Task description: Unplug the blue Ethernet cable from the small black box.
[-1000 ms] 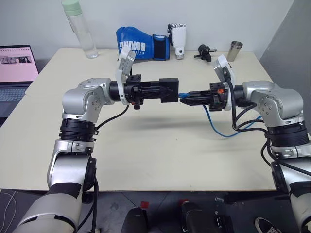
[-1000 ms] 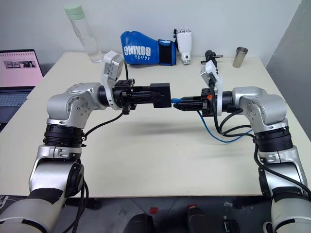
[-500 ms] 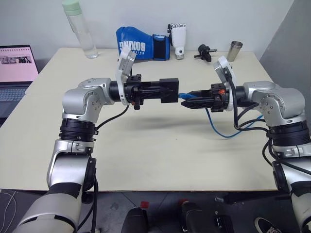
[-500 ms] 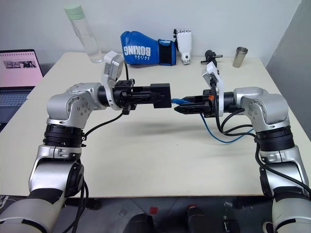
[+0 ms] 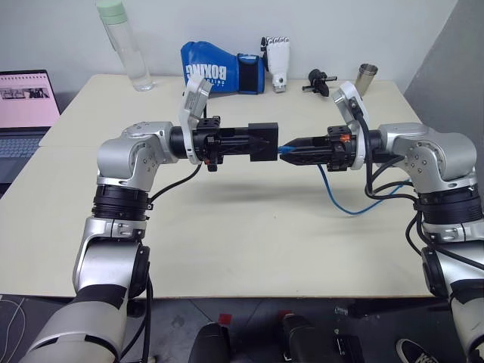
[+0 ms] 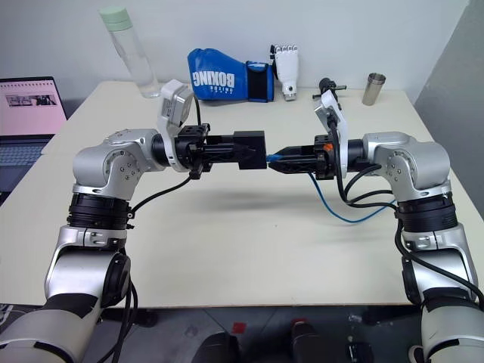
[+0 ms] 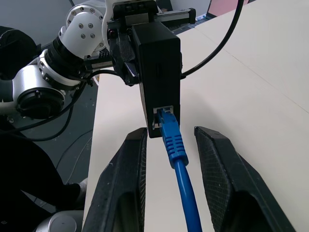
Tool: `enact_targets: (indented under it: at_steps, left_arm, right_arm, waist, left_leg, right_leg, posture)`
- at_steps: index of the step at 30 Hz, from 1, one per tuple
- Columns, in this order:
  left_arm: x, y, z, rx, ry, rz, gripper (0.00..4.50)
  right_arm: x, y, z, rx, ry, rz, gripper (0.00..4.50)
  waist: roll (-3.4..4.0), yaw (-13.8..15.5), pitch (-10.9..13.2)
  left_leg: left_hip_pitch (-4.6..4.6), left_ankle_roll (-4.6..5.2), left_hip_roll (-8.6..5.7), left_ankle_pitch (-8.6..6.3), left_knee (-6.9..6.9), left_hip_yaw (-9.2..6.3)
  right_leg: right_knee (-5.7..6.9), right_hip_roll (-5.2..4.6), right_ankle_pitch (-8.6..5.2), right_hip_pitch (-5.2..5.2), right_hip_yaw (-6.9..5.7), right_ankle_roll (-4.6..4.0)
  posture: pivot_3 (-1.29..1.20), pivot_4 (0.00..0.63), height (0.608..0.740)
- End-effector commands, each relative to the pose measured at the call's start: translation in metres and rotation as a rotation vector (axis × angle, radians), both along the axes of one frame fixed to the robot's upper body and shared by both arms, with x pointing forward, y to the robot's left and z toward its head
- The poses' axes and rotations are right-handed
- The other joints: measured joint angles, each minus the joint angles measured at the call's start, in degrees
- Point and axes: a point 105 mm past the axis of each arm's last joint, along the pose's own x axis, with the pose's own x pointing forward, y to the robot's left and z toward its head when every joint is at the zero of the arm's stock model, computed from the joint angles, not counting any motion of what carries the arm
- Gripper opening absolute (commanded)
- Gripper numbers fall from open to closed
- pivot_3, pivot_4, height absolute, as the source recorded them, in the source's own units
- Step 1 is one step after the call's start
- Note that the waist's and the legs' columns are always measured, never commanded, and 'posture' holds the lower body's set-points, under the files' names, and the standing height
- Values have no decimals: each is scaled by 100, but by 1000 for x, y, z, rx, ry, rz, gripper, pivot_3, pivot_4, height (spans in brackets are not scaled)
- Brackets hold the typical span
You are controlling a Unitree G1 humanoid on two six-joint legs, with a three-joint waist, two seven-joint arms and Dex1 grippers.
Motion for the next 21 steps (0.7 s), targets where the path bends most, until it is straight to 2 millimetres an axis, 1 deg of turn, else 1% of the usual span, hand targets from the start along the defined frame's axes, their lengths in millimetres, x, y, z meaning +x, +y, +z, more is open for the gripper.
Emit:
enact_targets:
  at_steps: [1,2,4,5,9,11,21]
  left_arm:
    - [-6,-3,17,-8,-64,-24,793]
    - [-6,-3,17,-8,-63,-24,793]
    - [-6,-3,17,-8,-63,-24,793]
    - [-6,-3,17,-9,-64,-24,793]
    - [-6,-3,16,-7,-64,-24,793]
    - [-7,-3,16,-7,-62,-26,793]
    - [-7,-3,14,0,-59,-30,793]
  right_arm:
    - [-2,0,17,31,-49,12,1631]
    - [-2,0,17,30,-50,12,1631]
    - [-1,0,17,29,-53,8,1248]
    - [0,-1,18,33,-52,6,1206]
    - [0,0,19,41,-47,7,325]
    - [-1,0,19,44,-45,8,38]
    - [-3,0,18,38,-37,20,29]
  waist:
    - [0,0,0]
    - [0,0,0]
    - [0,0,0]
    - [0,0,0]
    - [0,-1,0]
    - [0,0,0]
    - [0,0,0]
  left_leg:
    - [0,0,0,0,0,0]
    - [0,0,0,0,0,0]
    - [0,0,0,0,0,0]
    - [0,0,0,0,0,0]
    - [0,0,0,0,0,0]
    - [0,0,0,0,-1,0]
    - [0,0,0,0,-1,0]
  right_leg:
    - [0,0,0,0,0,0]
    - [0,0,0,0,0,0]
    - [0,0,0,0,0,0]
    - [0,0,0,0,0,0]
    - [0,0,0,0,0,0]
    - [0,0,0,0,0,0]
    - [0,0,0,0,0,0]
  posture:
    - [0,150,740]
    - [0,150,740]
    - [0,150,740]
    - [0,150,740]
    - [0,150,740]
    - [0,150,740]
    - [0,150,740]
